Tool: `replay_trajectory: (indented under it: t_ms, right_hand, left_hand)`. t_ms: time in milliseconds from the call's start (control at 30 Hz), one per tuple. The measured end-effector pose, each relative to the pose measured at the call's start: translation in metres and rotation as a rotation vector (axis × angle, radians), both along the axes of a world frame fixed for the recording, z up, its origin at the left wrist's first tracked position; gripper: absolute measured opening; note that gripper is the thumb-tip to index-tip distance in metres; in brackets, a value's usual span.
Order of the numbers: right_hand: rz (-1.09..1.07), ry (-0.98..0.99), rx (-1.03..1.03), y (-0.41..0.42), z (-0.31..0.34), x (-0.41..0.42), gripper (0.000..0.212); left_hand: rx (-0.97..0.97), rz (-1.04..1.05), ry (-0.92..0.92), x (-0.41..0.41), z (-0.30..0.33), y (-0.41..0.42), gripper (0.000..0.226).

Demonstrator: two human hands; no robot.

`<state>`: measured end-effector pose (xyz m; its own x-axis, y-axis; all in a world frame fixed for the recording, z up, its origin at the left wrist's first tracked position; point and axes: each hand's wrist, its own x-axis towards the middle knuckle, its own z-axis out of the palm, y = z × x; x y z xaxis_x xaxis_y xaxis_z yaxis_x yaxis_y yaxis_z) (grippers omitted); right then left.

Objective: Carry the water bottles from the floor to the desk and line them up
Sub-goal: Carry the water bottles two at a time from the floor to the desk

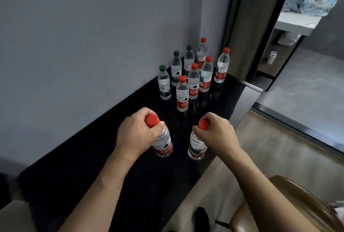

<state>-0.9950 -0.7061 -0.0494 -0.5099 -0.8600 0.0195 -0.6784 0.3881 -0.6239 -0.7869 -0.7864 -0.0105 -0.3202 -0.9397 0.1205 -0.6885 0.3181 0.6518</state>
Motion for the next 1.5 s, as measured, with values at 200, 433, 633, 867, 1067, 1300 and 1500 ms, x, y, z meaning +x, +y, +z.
replay_trajectory:
  t_ms: [200,433,633,867,1067,1300,1500]
  right_hand:
    - [0.267,0.028,0.016,-0.102,0.001,-0.016,0.02]
    - [0.424,0.114,0.063,-0.215,-0.01,-0.001,0.021]
    - [0.471,0.143,0.099,-0.302,-0.028,0.024,0.02]
    - [0.477,0.111,0.128,-0.365,-0.07,0.033,0.023]
    - [0.525,0.076,0.194,-0.386,-0.082,0.034,0.028]
    - [0.536,0.207,0.232,-0.374,-0.067,0.033,0.04]
    - [0.623,0.227,0.003,-0.344,-0.031,0.031,0.052]
  left_hand:
    - [-0.047,0.18,0.013,0.007,0.0,-0.045,0.017]
    - [-0.049,0.302,-0.028,0.03,-0.022,-0.097,0.018]
    - [-0.026,0.376,-0.004,0.056,-0.049,-0.162,0.018]
    - [0.01,0.381,-0.032,0.064,-0.097,-0.223,0.02]
    - [0.123,0.393,-0.024,0.064,-0.124,-0.238,0.024]
    - [0.246,0.46,-0.19,0.057,-0.116,-0.24,0.033]
    - [0.151,0.576,-0.283,0.051,-0.073,-0.204,0.054]
